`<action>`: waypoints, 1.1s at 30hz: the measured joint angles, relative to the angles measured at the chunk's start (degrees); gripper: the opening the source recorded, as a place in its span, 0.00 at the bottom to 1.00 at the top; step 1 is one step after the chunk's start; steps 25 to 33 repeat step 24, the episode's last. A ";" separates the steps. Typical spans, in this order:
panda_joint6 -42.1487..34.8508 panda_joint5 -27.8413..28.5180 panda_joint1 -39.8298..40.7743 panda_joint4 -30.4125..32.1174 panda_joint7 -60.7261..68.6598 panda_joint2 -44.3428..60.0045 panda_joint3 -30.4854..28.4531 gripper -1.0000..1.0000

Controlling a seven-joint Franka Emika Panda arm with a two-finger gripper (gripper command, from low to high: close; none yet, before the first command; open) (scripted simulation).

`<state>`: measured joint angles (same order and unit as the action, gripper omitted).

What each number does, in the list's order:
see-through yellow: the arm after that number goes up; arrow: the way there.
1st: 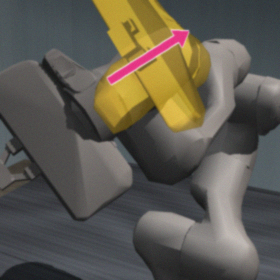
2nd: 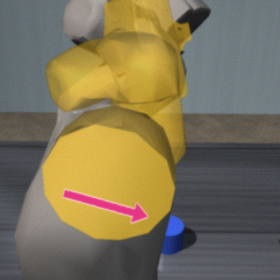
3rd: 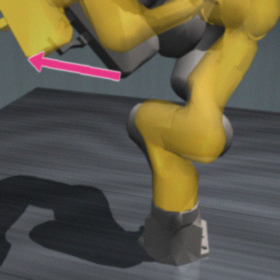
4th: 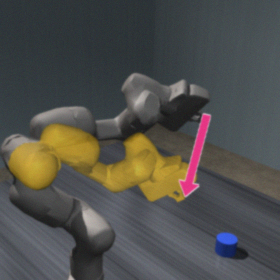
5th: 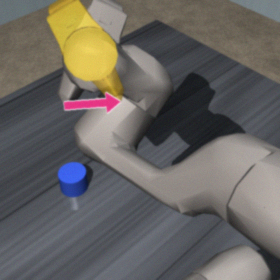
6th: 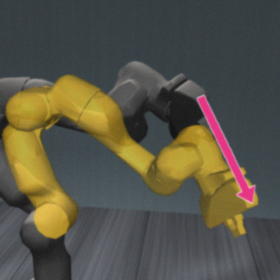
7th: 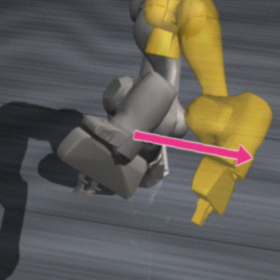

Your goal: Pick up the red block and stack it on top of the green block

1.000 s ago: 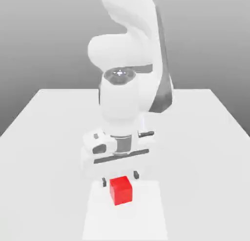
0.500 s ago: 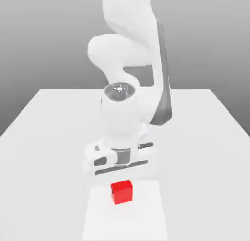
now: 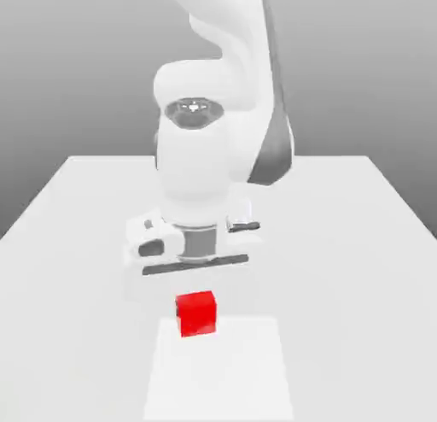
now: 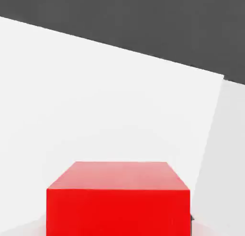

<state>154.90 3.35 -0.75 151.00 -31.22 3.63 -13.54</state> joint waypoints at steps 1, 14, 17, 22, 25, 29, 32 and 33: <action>-0.89 -0.14 0.87 -1.89 -0.70 0.96 -0.54 0.00; -12.49 -11.62 12.37 -26.51 -2.79 15.45 -6.23 0.00; -14.16 -15.38 15.66 -31.54 -2.18 19.50 -6.46 0.00; -9.06 -19.31 18.12 -33.09 0.05 26.52 -4.16 1.00; -9.06 -19.31 18.12 -33.09 0.05 26.52 -4.16 1.00; -9.06 -19.31 18.12 -33.09 0.05 26.52 -4.16 1.00; -9.06 -19.31 18.12 -33.09 0.05 26.52 -4.16 1.00; -9.06 -19.31 18.12 -33.09 0.05 26.52 -4.16 1.00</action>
